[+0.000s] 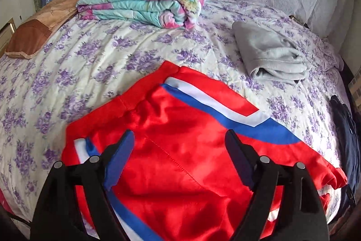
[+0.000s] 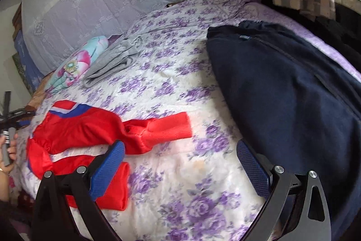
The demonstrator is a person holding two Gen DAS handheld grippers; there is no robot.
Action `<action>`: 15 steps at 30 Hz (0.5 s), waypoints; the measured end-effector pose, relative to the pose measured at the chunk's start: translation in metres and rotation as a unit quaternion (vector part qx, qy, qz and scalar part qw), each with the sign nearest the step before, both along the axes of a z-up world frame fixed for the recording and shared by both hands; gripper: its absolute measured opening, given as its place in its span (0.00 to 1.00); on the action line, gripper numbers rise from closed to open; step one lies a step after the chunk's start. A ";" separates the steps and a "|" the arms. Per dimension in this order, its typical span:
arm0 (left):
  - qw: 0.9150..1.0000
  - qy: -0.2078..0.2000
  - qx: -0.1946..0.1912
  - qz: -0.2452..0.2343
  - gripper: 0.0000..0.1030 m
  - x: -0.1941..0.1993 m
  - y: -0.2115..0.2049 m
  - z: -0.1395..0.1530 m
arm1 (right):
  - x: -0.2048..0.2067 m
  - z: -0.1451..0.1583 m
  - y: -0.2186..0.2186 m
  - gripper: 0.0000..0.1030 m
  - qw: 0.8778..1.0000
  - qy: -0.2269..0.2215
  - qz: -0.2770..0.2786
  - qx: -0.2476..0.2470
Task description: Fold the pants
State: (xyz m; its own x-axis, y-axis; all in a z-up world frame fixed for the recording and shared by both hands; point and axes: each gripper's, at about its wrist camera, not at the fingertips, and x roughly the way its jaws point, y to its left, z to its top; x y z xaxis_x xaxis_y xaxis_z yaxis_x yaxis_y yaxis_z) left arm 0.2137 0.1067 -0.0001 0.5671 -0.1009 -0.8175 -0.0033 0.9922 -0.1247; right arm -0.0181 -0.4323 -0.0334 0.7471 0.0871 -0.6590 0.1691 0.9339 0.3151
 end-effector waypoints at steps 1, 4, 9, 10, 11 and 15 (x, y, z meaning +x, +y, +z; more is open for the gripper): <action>1.000 0.007 -0.001 0.003 0.77 0.005 -0.001 -0.008 | 0.003 -0.003 0.000 0.97 0.999 0.001 0.015 0.037; 0.999 0.026 -0.011 0.023 0.77 0.015 0.005 -0.027 | 0.018 -0.009 0.001 0.97 0.992 0.000 0.038 0.124; 0.997 0.041 -0.034 0.059 0.77 0.018 0.031 -0.044 | 0.067 -0.023 0.013 0.22 0.982 0.020 0.056 0.177; 0.997 0.040 -0.044 0.058 0.77 0.017 0.035 -0.045 | 0.076 -0.019 0.011 0.22 0.984 0.016 0.046 0.170; 0.997 0.037 -0.047 0.057 0.77 0.017 0.036 -0.044 | 0.086 -0.011 0.007 0.22 0.987 0.005 0.033 0.157; 0.997 0.029 -0.036 0.063 0.77 0.017 0.032 -0.042 | 0.155 0.011 -0.020 0.34 0.994 0.012 -0.020 0.108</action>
